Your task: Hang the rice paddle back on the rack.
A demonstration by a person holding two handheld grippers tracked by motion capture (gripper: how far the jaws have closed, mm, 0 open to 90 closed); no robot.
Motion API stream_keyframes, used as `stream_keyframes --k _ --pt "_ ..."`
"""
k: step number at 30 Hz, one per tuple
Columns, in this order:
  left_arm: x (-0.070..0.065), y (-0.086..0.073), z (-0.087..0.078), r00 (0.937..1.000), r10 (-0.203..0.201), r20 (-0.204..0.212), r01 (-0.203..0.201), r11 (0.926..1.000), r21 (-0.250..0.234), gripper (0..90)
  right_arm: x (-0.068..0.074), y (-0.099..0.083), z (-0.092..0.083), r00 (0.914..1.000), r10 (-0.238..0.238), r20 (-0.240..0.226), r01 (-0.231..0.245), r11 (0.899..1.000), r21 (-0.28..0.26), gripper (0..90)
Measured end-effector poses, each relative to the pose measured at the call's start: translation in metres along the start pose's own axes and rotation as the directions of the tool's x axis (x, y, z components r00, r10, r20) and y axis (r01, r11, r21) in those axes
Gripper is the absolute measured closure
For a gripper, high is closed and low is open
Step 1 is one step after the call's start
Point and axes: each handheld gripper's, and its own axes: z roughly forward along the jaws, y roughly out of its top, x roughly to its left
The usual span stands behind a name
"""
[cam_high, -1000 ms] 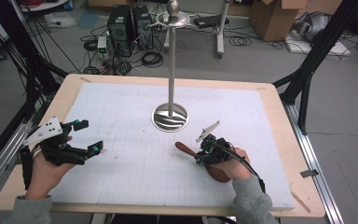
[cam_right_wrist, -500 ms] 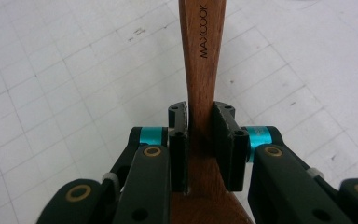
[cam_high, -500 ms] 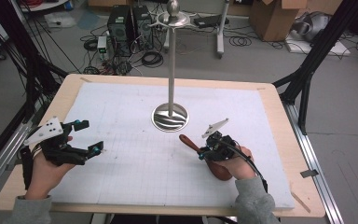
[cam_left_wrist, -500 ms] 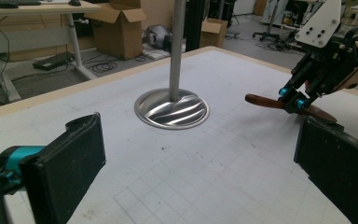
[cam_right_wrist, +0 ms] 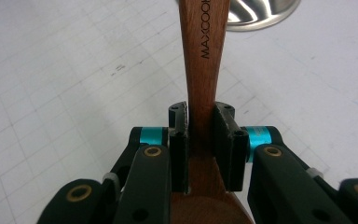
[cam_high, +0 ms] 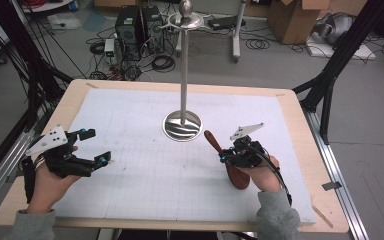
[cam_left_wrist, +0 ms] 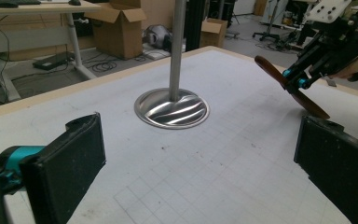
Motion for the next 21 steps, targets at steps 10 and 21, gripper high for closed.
stream_keyframes --k 10,21 --pt "0.000 0.000 0.000 1.0000 -0.001 0.000 0.001 1.0000 -0.003 2.3 -0.006 -0.002 -0.011 0.9997 0.022 -0.008 -0.023 0.996 -0.085 77.1" --pt "-0.001 0.000 -0.001 1.0000 -0.003 0.001 0.003 1.0000 -0.006 2.3 -0.010 -0.003 -0.020 0.9989 0.038 -0.027 -0.042 0.989 -0.145 77.2"
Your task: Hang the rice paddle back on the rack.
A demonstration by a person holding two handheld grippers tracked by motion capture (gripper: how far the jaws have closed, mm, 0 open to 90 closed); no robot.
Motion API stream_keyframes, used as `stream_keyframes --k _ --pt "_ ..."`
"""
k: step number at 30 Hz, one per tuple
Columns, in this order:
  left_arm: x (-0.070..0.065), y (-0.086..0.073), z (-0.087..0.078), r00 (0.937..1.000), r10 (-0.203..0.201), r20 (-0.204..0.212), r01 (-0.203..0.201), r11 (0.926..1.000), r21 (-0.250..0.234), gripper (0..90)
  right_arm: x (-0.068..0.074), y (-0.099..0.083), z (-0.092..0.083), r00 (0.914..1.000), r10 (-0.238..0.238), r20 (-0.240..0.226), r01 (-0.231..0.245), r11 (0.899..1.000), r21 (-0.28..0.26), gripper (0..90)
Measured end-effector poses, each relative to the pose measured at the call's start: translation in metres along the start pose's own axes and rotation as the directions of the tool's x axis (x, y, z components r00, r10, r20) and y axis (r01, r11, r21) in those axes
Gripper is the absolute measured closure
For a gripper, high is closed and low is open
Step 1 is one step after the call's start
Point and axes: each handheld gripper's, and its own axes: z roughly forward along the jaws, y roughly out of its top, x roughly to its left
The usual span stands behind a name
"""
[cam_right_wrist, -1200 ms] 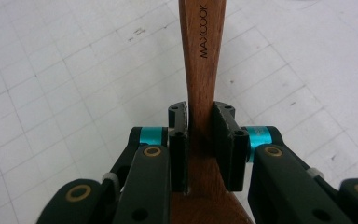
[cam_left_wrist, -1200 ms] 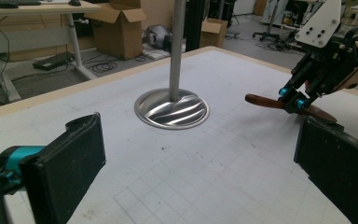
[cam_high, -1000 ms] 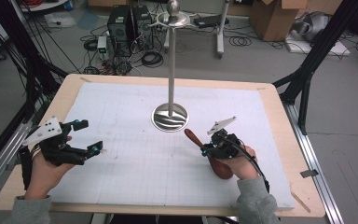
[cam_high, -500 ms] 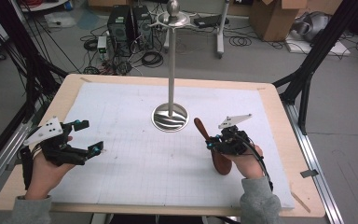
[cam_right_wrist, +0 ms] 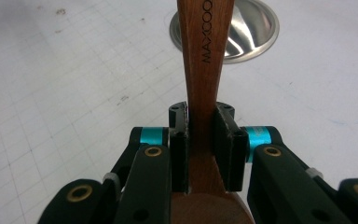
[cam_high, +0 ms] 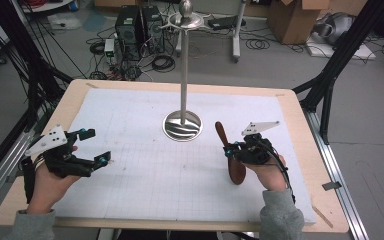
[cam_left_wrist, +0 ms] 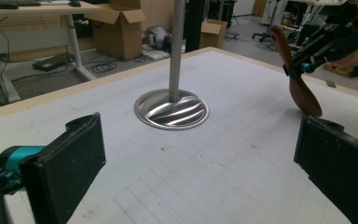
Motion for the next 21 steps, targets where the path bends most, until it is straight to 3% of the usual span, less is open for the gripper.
stream_keyframes --k 4,5,9,21 --pt "0.000 0.000 0.000 1.0000 0.002 -0.001 -0.002 1.0000 0.000 2.3 -0.002 0.000 -0.003 0.9999 0.002 -0.017 -0.003 1.000 -0.022 77.2" --pt "-0.001 0.000 -0.002 1.0000 0.000 -0.002 0.000 1.0000 -0.003 2.3 -0.004 0.000 -0.004 0.9984 0.004 -0.057 -0.007 0.999 -0.049 77.2" --pt "-0.002 0.000 -0.004 1.0000 -0.006 -0.001 0.006 0.9999 -0.008 2.3 -0.008 0.001 -0.010 0.9962 0.008 -0.086 -0.015 0.996 -0.086 77.4" --pt "-0.003 -0.002 -0.005 0.9999 -0.005 -0.010 0.005 1.0000 0.004 2.3 -0.015 0.012 -0.019 0.9948 0.002 -0.102 -0.014 0.993 -0.116 77.5"
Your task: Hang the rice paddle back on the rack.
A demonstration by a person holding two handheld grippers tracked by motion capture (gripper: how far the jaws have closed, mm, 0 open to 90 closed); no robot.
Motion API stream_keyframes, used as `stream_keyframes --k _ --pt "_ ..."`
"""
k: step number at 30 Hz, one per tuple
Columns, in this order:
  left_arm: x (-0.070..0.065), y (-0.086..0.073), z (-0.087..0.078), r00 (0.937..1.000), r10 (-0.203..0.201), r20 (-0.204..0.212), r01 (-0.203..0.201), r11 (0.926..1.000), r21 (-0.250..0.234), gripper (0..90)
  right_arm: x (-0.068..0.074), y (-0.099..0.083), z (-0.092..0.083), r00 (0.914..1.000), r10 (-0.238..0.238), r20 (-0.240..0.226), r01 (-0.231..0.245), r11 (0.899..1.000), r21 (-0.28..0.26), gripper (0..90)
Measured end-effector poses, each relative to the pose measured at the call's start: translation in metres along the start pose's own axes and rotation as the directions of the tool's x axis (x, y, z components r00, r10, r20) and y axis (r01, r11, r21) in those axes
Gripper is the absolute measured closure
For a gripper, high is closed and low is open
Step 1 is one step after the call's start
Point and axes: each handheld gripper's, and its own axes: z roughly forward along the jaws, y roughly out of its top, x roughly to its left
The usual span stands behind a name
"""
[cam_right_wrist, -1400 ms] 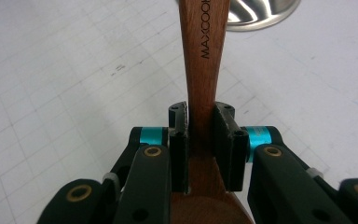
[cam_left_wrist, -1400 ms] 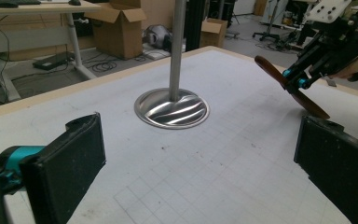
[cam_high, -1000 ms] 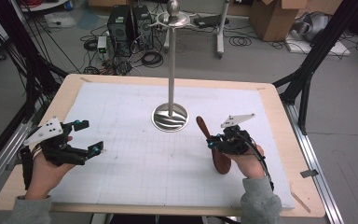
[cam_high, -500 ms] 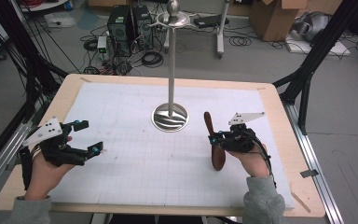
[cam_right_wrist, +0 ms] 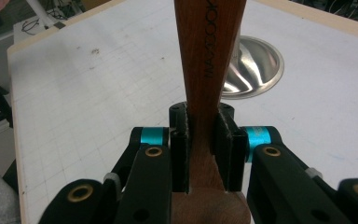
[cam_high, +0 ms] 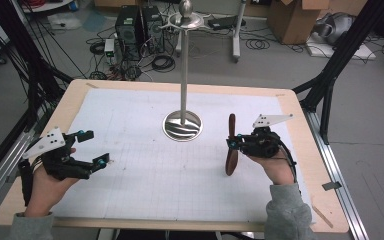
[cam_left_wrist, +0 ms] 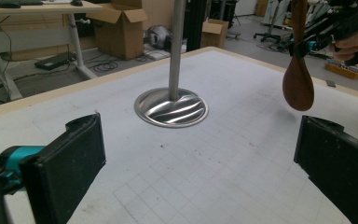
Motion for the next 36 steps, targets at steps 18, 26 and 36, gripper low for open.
stream_keyframes --k 18,26,36 --pt "-0.003 0.001 -0.015 0.9975 -0.052 0.047 0.055 0.9965 -0.063 2.3 -0.007 0.032 -0.001 0.9994 -0.034 0.004 0.035 0.999 -0.013 77.5" --pt "-0.004 0.000 -0.019 0.9985 -0.046 0.028 0.047 0.9974 -0.054 2.3 -0.015 0.048 -0.002 0.9995 -0.032 0.007 0.032 0.999 -0.038 77.6" --pt "-0.004 -0.005 -0.017 0.9983 -0.055 0.018 0.056 0.9980 -0.031 2.3 -0.025 0.071 0.001 0.9996 -0.027 0.004 0.027 0.998 -0.056 77.5"
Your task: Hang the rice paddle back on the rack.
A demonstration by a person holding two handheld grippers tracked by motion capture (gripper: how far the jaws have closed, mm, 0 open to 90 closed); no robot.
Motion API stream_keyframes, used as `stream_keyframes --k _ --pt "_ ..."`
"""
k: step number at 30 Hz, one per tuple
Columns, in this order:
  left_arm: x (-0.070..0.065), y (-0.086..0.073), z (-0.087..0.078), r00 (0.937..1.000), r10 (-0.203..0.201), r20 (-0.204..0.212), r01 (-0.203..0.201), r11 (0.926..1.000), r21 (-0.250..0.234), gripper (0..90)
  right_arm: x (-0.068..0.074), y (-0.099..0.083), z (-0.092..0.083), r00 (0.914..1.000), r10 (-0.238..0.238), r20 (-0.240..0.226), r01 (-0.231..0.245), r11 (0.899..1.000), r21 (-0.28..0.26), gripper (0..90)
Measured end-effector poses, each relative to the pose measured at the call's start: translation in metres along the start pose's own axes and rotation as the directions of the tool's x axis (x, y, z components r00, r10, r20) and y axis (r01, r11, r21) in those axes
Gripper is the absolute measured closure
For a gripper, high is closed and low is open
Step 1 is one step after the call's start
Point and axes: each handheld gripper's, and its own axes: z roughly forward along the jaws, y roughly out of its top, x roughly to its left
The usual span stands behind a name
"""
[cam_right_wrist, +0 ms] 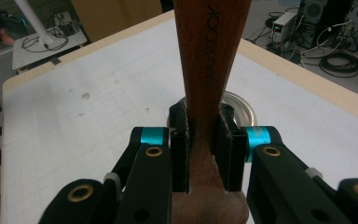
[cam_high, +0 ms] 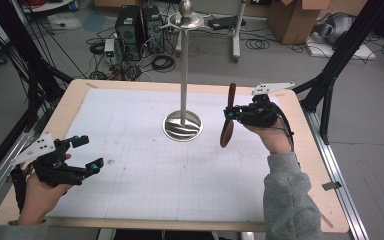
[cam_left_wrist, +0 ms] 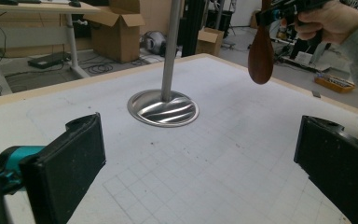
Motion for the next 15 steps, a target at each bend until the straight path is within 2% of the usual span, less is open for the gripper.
stream_keyframes --k 2,4,8,10,15 --pt "-0.001 0.001 -0.002 0.9998 -0.014 0.011 0.014 0.9999 -0.005 2.3 -0.002 0.006 0.001 0.9999 0.000 -0.014 0.000 1.000 0.012 77.5" --pt "-0.003 0.003 -0.005 0.9996 -0.014 0.026 0.015 0.9993 -0.033 2.3 -0.005 0.011 0.002 0.9998 0.005 -0.017 -0.005 1.000 0.016 77.5" --pt "-0.004 0.004 -0.009 0.9998 -0.007 0.016 0.007 0.9993 -0.035 2.3 -0.009 0.018 0.005 0.9999 0.012 -0.007 -0.011 0.999 0.032 77.5" --pt "-0.003 0.004 -0.010 1.0000 -0.003 0.009 0.003 0.9995 -0.031 2.3 -0.011 0.024 0.009 1.0000 -0.006 -0.001 0.006 0.998 0.055 77.5" --pt "-0.003 0.002 -0.011 1.0000 0.000 -0.002 0.000 0.9997 -0.024 2.3 -0.010 0.037 0.011 0.9993 -0.037 -0.010 0.037 0.998 0.045 77.5"
